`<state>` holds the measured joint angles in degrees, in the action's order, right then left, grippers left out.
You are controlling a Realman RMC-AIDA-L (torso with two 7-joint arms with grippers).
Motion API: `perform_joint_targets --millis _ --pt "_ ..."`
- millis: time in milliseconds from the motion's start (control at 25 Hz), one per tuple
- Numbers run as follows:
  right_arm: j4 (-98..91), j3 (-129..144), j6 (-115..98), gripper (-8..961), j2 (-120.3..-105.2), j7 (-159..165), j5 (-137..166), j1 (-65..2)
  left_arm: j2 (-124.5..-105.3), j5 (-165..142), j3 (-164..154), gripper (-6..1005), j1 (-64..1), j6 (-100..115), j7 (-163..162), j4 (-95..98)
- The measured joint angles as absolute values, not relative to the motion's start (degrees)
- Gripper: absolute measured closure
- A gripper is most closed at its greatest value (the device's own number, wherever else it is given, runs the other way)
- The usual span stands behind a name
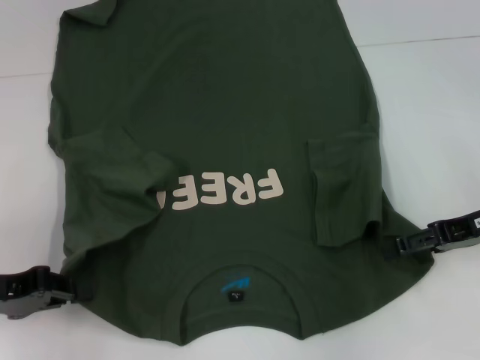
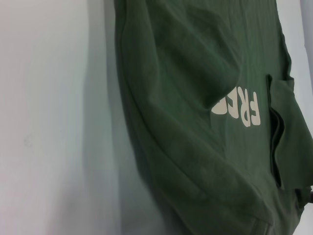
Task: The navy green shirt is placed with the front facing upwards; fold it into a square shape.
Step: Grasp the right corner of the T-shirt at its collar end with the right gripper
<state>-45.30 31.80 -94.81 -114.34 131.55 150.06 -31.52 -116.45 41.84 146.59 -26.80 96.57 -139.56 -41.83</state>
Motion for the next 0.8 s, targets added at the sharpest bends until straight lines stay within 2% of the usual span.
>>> perform_joint_targets --millis 200,640,800 --pt "-45.18 31.69 -94.77 9 -114.38 131.63 150.13 -31.61 -116.48 41.84 147.01 979 -26.92 96.79 -139.57 -41.84" --pt "-45.97 33.18 -94.13 141 -114.36 134.12 150.87 -31.47 -116.54 41.84 147.16 979 -26.91 96.94 -139.52 -41.84" --pt "-46.05 33.26 -94.29 316 -114.26 134.32 151.12 -31.55 -116.54 41.84 147.21 979 -26.86 96.95 -139.50 -41.84"
